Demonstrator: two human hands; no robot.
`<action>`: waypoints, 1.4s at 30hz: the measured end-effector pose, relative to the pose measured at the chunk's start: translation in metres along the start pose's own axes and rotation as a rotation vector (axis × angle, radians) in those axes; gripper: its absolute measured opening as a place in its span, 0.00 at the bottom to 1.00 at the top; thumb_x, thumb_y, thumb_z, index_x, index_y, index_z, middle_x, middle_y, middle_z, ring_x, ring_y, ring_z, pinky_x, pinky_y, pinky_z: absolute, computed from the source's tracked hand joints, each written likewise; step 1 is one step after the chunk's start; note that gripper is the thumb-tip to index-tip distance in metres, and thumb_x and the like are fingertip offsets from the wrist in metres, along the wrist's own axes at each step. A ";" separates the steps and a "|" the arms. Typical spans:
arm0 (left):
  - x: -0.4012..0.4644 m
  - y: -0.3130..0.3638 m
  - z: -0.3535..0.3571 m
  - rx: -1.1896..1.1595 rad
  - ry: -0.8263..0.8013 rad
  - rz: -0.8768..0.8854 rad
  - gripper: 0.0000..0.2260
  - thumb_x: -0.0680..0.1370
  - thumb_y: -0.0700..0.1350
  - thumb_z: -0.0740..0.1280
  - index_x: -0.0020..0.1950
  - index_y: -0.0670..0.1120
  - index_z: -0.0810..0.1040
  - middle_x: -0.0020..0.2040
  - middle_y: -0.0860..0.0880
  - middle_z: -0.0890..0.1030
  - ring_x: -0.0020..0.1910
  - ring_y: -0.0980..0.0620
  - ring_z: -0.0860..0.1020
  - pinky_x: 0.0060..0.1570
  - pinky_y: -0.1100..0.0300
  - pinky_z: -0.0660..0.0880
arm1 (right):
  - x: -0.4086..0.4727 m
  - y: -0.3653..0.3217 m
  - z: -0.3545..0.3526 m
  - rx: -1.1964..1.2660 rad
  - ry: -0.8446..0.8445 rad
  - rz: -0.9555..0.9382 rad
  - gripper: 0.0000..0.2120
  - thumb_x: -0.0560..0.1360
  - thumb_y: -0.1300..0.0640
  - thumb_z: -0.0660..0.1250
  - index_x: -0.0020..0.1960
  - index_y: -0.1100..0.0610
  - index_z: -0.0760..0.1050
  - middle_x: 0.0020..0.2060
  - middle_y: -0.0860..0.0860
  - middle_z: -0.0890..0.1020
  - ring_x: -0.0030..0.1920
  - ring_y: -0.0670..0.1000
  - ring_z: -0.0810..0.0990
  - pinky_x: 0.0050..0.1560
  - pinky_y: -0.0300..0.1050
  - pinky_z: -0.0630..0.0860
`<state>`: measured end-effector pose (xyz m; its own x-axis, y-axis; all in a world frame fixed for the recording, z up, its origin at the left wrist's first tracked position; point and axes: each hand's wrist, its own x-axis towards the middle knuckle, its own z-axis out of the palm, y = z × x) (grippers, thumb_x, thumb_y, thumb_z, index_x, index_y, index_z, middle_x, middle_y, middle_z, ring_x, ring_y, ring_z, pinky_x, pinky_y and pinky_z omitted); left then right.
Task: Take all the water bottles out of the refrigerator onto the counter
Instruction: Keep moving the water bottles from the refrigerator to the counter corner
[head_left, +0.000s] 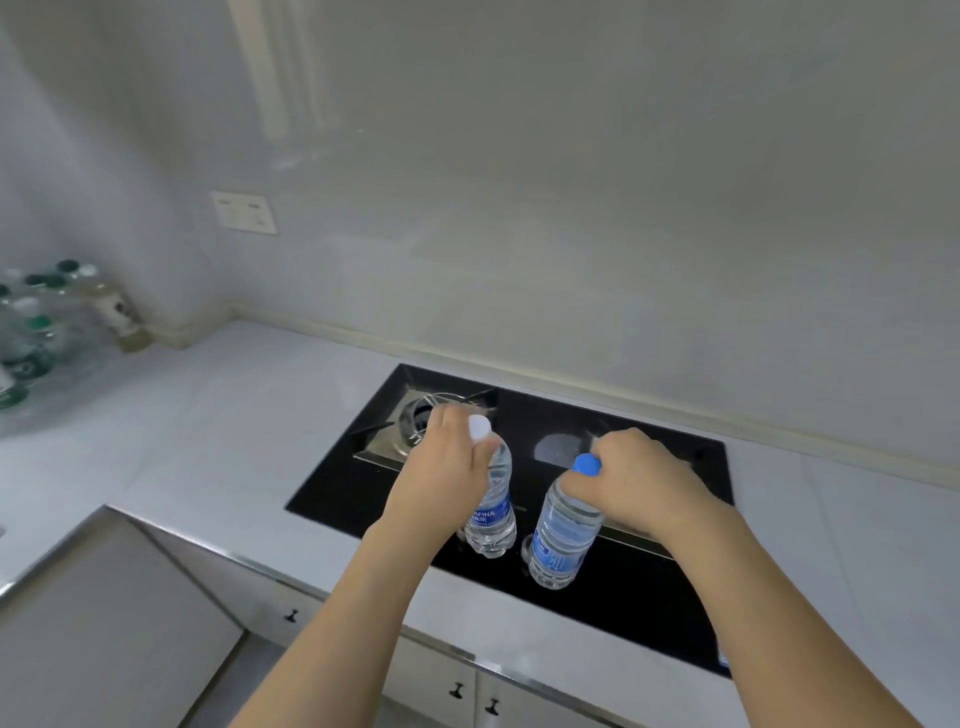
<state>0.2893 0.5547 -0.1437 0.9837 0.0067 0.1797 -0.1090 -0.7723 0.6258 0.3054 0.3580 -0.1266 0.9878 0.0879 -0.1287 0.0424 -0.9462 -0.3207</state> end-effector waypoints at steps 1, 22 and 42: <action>0.001 -0.014 -0.011 0.006 0.010 -0.016 0.12 0.82 0.49 0.58 0.59 0.42 0.68 0.57 0.48 0.69 0.46 0.47 0.74 0.43 0.56 0.68 | 0.006 -0.017 0.004 -0.004 0.002 -0.012 0.19 0.68 0.45 0.65 0.32 0.57 0.62 0.30 0.51 0.67 0.30 0.50 0.64 0.32 0.45 0.62; 0.005 -0.208 -0.170 0.087 0.166 -0.219 0.12 0.82 0.49 0.59 0.58 0.41 0.68 0.59 0.47 0.69 0.48 0.42 0.74 0.43 0.58 0.63 | 0.085 -0.269 0.065 0.001 -0.047 -0.272 0.18 0.67 0.44 0.65 0.33 0.56 0.63 0.29 0.50 0.67 0.29 0.51 0.64 0.31 0.44 0.62; 0.140 -0.350 -0.248 0.202 0.226 -0.388 0.12 0.82 0.51 0.59 0.55 0.43 0.68 0.57 0.46 0.70 0.48 0.40 0.75 0.45 0.52 0.71 | 0.262 -0.422 0.120 0.055 -0.163 -0.425 0.19 0.69 0.46 0.67 0.33 0.56 0.61 0.29 0.51 0.65 0.29 0.51 0.63 0.30 0.42 0.58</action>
<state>0.4299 0.9841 -0.1493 0.8882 0.4385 0.1371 0.3110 -0.7935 0.5232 0.5285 0.8179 -0.1377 0.8477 0.5168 -0.1198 0.4264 -0.7981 -0.4258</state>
